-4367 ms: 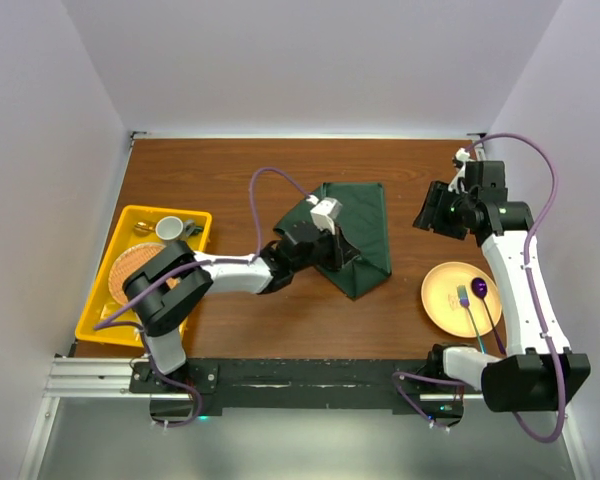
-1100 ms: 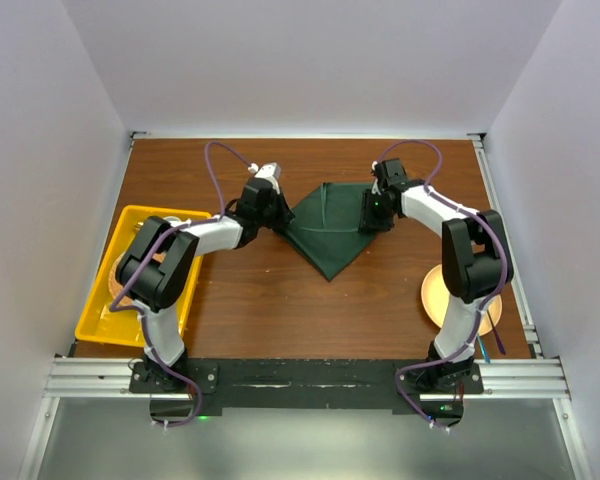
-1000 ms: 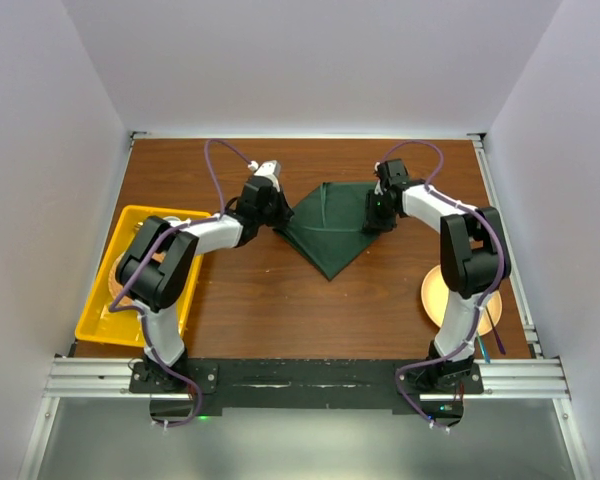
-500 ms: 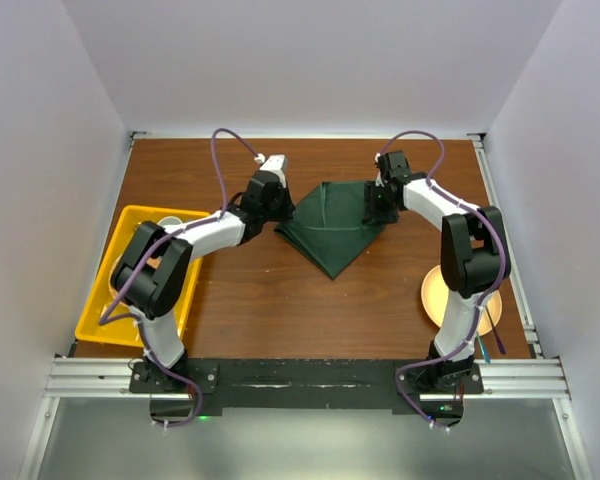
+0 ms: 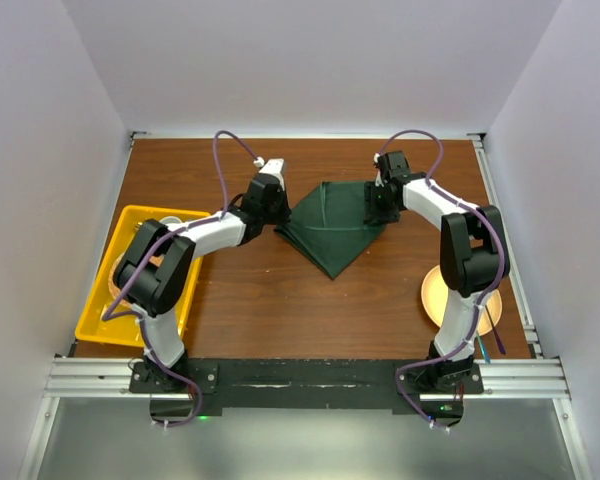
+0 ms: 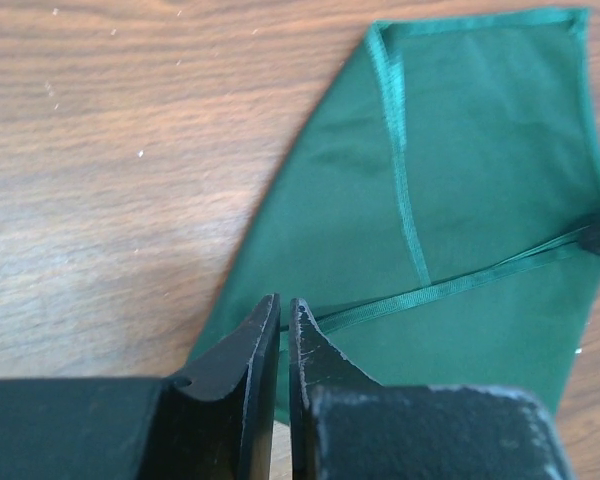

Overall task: Fold the napkin, place the utensils inside, and roll it up
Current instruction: Fold the napkin

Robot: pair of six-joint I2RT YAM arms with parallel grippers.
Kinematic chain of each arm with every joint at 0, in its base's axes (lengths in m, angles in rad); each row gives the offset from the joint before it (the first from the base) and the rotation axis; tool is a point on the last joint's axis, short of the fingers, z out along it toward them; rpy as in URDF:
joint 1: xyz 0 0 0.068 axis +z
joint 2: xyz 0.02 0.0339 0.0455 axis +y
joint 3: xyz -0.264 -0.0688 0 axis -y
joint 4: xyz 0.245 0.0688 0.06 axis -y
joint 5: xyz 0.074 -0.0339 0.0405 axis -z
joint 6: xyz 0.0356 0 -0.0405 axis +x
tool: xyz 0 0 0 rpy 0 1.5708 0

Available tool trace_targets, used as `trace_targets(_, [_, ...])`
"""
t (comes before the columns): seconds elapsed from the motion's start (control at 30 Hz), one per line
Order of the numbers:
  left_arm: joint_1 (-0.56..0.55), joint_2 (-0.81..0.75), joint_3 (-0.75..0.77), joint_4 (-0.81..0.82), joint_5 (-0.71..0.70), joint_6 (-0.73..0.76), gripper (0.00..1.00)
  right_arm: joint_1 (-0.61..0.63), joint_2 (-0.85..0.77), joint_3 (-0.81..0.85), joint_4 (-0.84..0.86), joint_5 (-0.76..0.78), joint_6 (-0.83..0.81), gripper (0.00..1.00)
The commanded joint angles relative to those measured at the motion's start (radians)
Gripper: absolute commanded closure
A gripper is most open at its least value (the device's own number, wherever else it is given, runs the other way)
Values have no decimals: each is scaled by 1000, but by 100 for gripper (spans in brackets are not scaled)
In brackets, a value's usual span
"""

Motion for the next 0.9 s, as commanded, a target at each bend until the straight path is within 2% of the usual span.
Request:
trace_targets(0.0, [7, -4, 10, -14, -29, 31, 87, 4, -1, 29, 1, 24, -31, 51])
trace_targets(0.17, [7, -15, 36, -74, -42, 40, 86, 5, -4, 38, -17, 22, -31, 51])
trace_targets(0.6, [7, -13, -6, -54, -80, 36, 85, 34, -70, 45, -35, 16, -28, 49])
trace_targets(0.73, [9, 8, 2, -75, -71, 11, 85, 74, -105, 44, -39, -4, -31, 47])
trace_targets(0.8, [7, -18, -23, -40, -68, 0, 84, 111, -120, 45, -43, 1, -34, 46])
trace_targets(0.87, [7, -57, -7, -70, -81, -3, 83, 142, -155, 36, -40, 1, -51, 44])
